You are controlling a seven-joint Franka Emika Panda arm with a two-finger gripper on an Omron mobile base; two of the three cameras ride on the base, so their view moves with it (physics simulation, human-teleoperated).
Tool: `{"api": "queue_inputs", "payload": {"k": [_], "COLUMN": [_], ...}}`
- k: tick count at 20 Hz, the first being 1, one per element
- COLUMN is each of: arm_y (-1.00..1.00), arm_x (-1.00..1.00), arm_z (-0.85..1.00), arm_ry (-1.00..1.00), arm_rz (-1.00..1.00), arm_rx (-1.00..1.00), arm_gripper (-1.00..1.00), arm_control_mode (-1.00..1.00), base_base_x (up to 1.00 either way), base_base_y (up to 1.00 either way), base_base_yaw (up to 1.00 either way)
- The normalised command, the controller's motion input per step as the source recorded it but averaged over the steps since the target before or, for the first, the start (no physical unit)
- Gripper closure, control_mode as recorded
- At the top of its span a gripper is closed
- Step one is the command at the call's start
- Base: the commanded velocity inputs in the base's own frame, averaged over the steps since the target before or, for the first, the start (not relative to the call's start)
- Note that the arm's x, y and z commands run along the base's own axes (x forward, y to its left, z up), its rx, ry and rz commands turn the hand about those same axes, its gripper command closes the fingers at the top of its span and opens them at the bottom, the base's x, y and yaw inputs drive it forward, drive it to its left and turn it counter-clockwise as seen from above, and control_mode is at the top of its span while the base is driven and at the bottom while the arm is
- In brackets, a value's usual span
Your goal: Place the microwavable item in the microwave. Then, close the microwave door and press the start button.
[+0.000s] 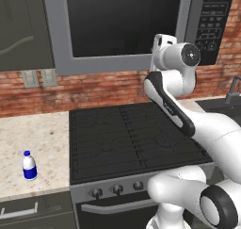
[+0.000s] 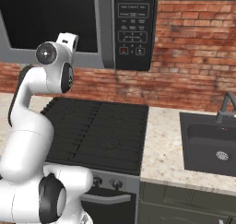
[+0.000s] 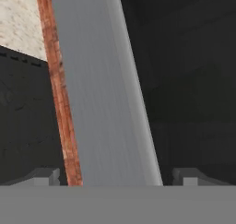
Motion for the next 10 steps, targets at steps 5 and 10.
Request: {"api": "queue_inputs", "payload": {"k": [5,10], "arm_y": [-0.01,0.0], "arm_x": [0.53,0.45], "arm_z": [0.0,-0.04], "arm_ry": [0.0,0.0], "arm_rz": [0.1,0.1], "arm_rx": [0.0,0.0], "arm_gripper": [-1.0,-1.0], "arm_control_mode": [-1.0,-1.0], "base_base_x": [0.0,0.0], "base_base_y": [0.0,0.0], "base_base_yaw": [0.0,0.0]}}
